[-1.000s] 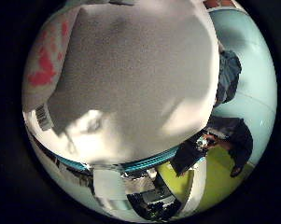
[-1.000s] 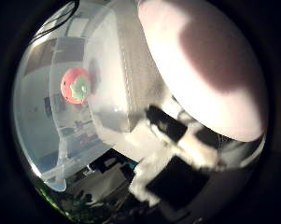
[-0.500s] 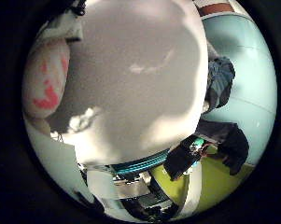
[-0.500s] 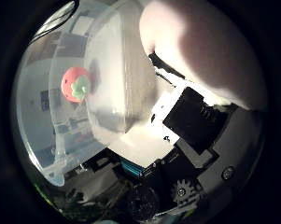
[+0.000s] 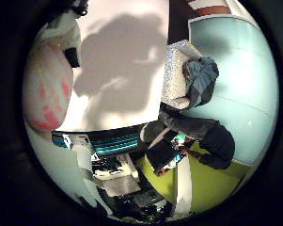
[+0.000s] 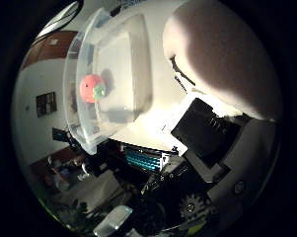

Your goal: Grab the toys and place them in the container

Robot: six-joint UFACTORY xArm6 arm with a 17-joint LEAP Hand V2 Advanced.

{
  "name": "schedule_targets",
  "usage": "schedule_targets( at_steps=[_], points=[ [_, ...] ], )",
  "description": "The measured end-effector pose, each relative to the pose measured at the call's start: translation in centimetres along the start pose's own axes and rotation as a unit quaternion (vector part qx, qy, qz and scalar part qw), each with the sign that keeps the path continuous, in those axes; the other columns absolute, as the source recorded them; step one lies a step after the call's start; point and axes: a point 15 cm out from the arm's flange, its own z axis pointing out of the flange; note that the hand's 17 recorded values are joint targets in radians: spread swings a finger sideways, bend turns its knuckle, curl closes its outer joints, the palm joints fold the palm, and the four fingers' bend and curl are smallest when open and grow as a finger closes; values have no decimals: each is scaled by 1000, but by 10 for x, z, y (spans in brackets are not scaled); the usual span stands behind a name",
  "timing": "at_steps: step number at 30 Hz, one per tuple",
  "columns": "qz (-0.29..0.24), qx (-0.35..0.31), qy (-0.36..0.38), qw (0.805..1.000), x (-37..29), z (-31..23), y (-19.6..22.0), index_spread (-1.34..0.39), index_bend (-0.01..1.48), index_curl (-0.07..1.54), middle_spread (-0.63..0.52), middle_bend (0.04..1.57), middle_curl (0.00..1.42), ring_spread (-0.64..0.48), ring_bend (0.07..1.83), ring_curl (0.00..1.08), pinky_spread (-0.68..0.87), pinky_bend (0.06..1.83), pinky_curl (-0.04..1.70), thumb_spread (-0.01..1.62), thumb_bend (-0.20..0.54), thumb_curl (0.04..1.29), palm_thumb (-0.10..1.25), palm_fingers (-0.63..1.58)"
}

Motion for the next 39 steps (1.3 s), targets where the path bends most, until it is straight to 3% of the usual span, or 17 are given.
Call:
schedule_targets(
  at_steps=[7, 20, 30, 39],
  points=[
    [-22, 6, 22, 1000, -8, -73, 14, -260, 1055, 956, -166, 1313, 883, -257, 1335, 837, -171, 1316, 933, 921, -15, 746, 1031, 1022],
    [-118, 79, 39, 989, -102, -186, 43, -270, 1005, 989, -169, 1293, 892, -264, 1304, 873, -198, 1241, 1035, 931, -16, 761, 1003, 1032],
    [-196, 100, 31, 975, -210, -201, 24, -275, 975, 1002, -172, 1271, 900, -270, 1275, 890, -219, 1196, 1080, 935, -16, 765, 1001, 1052],
    [-225, 115, 25, 967, -277, -208, -12, -279, 962, 1013, -174, 1261, 909, -278, 1255, 906, -232, 1174, 1108, 935, -16, 767, 1001, 1057]
  ],
)
